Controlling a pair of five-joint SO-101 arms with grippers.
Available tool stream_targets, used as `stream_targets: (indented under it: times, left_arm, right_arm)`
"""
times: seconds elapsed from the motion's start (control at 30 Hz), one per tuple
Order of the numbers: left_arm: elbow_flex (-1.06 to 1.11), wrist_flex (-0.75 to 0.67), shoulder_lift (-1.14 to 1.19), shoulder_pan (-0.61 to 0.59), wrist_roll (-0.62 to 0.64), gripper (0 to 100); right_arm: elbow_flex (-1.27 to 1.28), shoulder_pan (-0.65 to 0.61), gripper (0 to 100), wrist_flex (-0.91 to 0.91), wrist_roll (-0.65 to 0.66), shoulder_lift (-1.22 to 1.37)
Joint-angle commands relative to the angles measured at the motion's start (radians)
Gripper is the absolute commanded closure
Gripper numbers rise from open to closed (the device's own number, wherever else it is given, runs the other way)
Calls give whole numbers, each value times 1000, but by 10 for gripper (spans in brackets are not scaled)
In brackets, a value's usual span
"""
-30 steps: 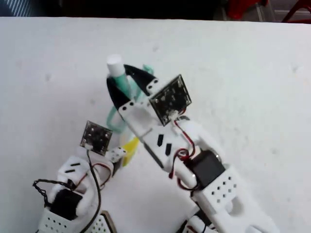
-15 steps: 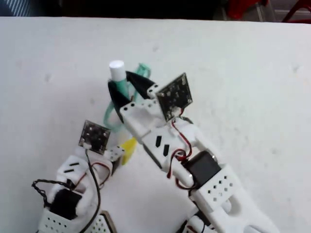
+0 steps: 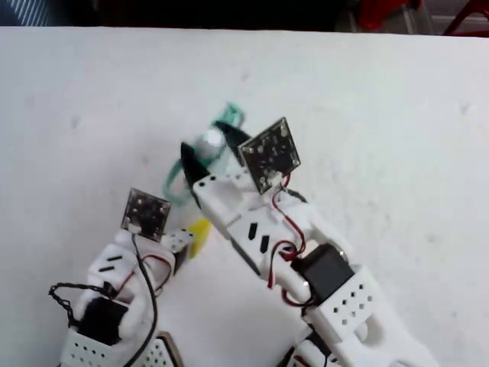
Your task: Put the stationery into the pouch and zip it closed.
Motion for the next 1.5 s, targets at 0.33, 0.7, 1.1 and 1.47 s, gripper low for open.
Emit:
stream_targets:
  times: [0.33,0.7,1.1,1.47]
  left_arm:
    - [-6,-31,-1,-10,-9,740]
    - [-5,-28,-1,-12,-9,740]
    - [-11,-31,-1,-64,-9,791]
    - [-11,-46,-1,-139,9,793]
  right_arm:
    - [-95,64,765,10,0,-8]
    - [-422,516,765,96,-8,62]
    - [-532,615,765,186,46,426]
    - [-569,476,765,186,272,799]
